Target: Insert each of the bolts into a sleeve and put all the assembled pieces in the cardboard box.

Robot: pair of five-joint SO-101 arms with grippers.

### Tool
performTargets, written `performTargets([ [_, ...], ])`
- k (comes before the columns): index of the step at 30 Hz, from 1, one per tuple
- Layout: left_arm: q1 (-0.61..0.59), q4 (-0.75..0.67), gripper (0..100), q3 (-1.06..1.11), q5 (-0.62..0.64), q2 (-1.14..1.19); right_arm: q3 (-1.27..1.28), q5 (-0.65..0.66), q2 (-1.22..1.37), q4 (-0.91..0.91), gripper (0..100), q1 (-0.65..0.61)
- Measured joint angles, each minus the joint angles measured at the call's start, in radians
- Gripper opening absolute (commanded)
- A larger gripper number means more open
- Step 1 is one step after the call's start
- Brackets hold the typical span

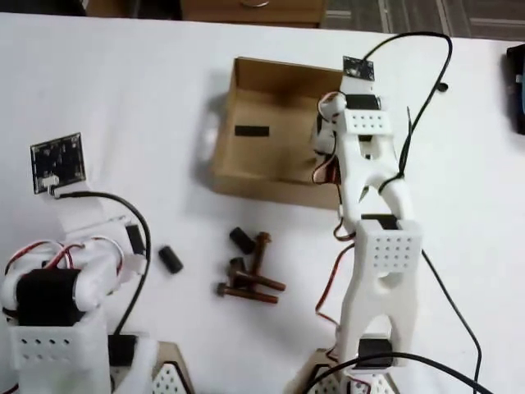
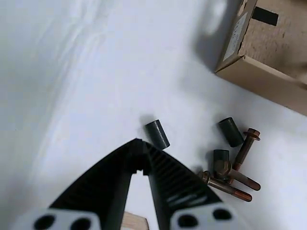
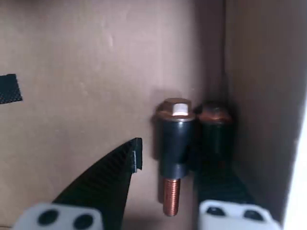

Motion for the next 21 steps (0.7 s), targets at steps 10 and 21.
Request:
performTargets([
  [10,0.0,0.0,2,0.002,0.0,0.0,0.002,0.0,-0.19,0.141,17.7,-0.003],
  [21,0.0,0.0,2,0.052,0.0,0.0,0.002,0.164,-0.56,0.42,17.6,-0.262],
])
